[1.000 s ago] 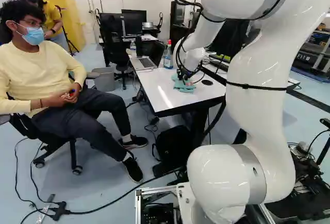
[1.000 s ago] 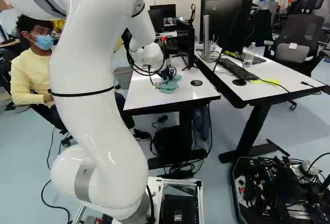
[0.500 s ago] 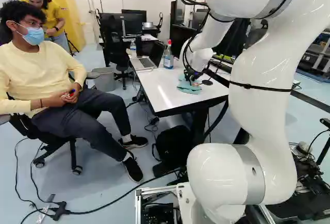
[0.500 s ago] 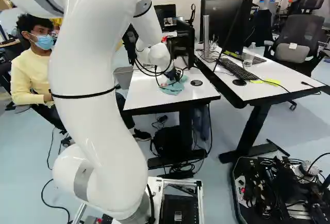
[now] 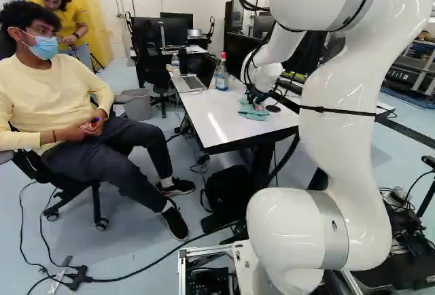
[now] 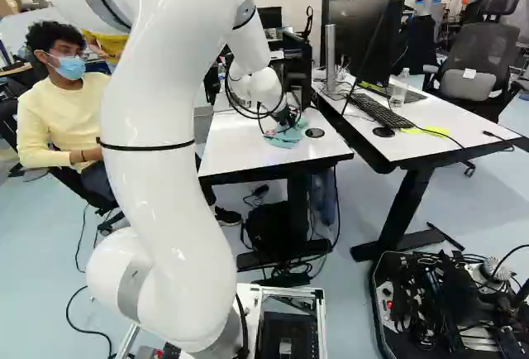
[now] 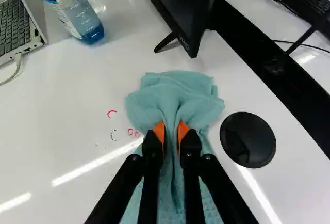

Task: Clean the table with the green towel

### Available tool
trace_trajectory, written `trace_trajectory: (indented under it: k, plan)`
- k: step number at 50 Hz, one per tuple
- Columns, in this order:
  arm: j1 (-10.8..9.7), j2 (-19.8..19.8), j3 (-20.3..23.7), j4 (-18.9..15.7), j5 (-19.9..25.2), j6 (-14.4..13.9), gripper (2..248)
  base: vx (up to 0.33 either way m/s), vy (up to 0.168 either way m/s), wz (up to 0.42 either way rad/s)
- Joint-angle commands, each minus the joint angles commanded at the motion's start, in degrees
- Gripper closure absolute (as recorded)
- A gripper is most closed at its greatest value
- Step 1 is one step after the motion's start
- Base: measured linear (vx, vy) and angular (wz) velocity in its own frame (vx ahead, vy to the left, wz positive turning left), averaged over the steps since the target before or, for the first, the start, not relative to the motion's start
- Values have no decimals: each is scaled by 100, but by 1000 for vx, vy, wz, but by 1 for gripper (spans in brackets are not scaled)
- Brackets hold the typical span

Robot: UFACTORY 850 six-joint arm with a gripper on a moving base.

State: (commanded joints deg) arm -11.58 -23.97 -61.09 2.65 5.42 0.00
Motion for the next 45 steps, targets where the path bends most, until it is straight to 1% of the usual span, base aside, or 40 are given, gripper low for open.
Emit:
trace_trajectory:
  k: [25,45]
  plan:
    - [365,-375,-487,0,0,0,200,0,0,0]
    - [683,-416,-541,0,0,0,200,0,0,0]
